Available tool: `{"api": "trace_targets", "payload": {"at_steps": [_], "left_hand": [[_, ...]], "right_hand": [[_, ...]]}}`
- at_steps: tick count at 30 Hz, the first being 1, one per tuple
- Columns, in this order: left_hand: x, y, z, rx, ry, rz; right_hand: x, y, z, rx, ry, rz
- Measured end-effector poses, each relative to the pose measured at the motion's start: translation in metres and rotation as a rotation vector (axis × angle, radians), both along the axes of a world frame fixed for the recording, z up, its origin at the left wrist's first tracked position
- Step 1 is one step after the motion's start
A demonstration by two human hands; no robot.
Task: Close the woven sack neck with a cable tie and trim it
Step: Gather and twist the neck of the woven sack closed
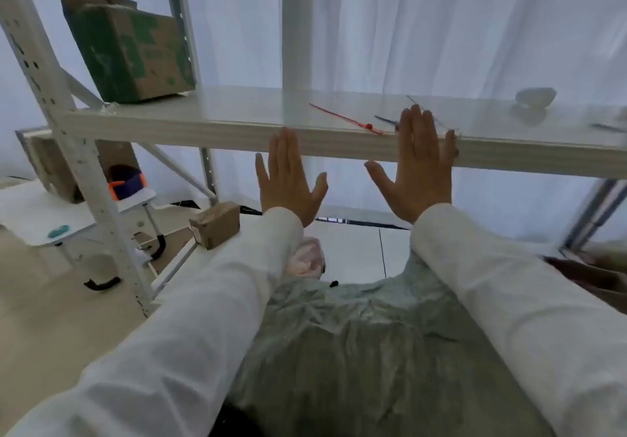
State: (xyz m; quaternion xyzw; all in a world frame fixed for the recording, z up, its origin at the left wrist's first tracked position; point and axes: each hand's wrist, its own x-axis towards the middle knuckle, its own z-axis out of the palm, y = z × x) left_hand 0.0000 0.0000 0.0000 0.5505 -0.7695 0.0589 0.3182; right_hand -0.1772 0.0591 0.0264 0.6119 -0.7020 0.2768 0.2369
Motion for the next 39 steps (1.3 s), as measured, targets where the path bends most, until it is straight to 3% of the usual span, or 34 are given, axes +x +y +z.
{"api": "trace_targets", "payload": {"at_steps": [4,10,15,17,20,23,26,29,31,35,39], "left_hand": [[0.017,0.029,-0.033,0.433,0.081,0.11],[0.061,0.067,-0.087,0.726,0.095,0.264],[0.105,0.085,-0.11,0.753,-0.404,0.41],[0.112,0.078,-0.119,0.832,-0.438,0.429],[0.112,0.059,-0.134,0.968,-0.264,0.305],[0.099,0.045,-0.137,0.899,-0.112,0.189],[0.079,0.035,-0.128,0.744,0.27,0.077],[0.065,0.026,-0.114,0.599,0.702,0.002],[0.055,0.026,-0.106,0.564,0.848,-0.06],[0.038,0.025,-0.093,0.565,1.069,-0.169],[0.018,0.033,-0.074,0.611,1.082,-0.236]], "right_hand": [[0.0,0.055,-0.025,0.108,-0.071,0.026],[-0.04,0.113,-0.077,0.736,-0.28,-0.052],[-0.046,0.132,-0.105,0.837,-0.512,-0.047],[-0.037,0.127,-0.108,0.761,-0.623,-0.028],[-0.024,0.115,-0.118,0.565,-0.553,-0.033],[-0.016,0.102,-0.122,0.444,-0.423,-0.06],[-0.026,0.09,-0.118,0.309,-0.397,-0.13],[-0.047,0.086,-0.107,0.118,-0.494,-0.204],[-0.052,0.086,-0.104,0.057,-0.464,-0.248],[-0.031,0.08,-0.099,0.036,-0.266,-0.251],[0.008,0.072,-0.09,0.267,-0.289,0.117]]}}
